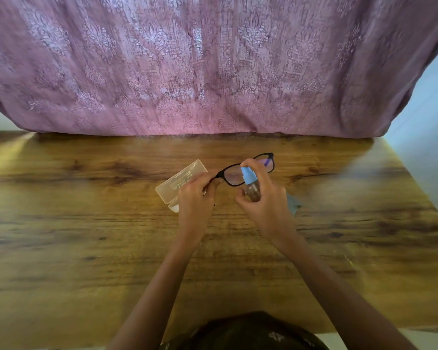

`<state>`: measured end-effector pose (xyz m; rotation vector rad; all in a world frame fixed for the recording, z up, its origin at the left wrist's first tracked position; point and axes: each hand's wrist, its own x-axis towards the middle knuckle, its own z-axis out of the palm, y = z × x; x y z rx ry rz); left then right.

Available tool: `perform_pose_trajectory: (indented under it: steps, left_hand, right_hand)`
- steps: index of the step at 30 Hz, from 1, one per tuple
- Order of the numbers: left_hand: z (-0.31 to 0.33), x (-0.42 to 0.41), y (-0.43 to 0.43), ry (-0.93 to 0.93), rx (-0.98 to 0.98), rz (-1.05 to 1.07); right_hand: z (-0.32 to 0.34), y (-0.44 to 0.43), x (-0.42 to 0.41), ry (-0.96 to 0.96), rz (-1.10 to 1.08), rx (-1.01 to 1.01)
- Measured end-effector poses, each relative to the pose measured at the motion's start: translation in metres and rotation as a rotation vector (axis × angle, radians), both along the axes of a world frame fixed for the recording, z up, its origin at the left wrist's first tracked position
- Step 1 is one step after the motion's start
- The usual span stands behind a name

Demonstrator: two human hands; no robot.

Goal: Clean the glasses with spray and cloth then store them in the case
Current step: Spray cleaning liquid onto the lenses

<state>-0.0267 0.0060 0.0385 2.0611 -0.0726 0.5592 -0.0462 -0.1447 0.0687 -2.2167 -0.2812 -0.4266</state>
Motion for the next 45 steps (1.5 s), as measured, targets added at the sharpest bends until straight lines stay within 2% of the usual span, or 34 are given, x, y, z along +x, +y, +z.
perform_pose_trajectory:
  steps: [10,23,28,39,45]
  left_hand:
    - [0.000,-0.002,0.002,0.012,-0.016,-0.006]
    - [-0.003,-0.002,0.003,0.008,-0.074,-0.032]
    - [-0.002,-0.003,0.003,-0.010,-0.091,-0.025]
    - [-0.002,-0.008,0.005,-0.063,-0.098,-0.003]
    - [-0.002,-0.015,0.010,-0.048,-0.149,0.013]
  right_hand:
    - [0.003,0.004,-0.007,-0.034,0.033,-0.034]
    - [0.006,0.003,-0.010,-0.016,0.033,0.089]
    - [0.006,0.007,-0.011,-0.040,0.036,0.021]
    - [0.011,-0.005,-0.004,-0.050,-0.046,0.167]
    - [0.006,-0.029,0.006,-0.040,-0.082,0.037]
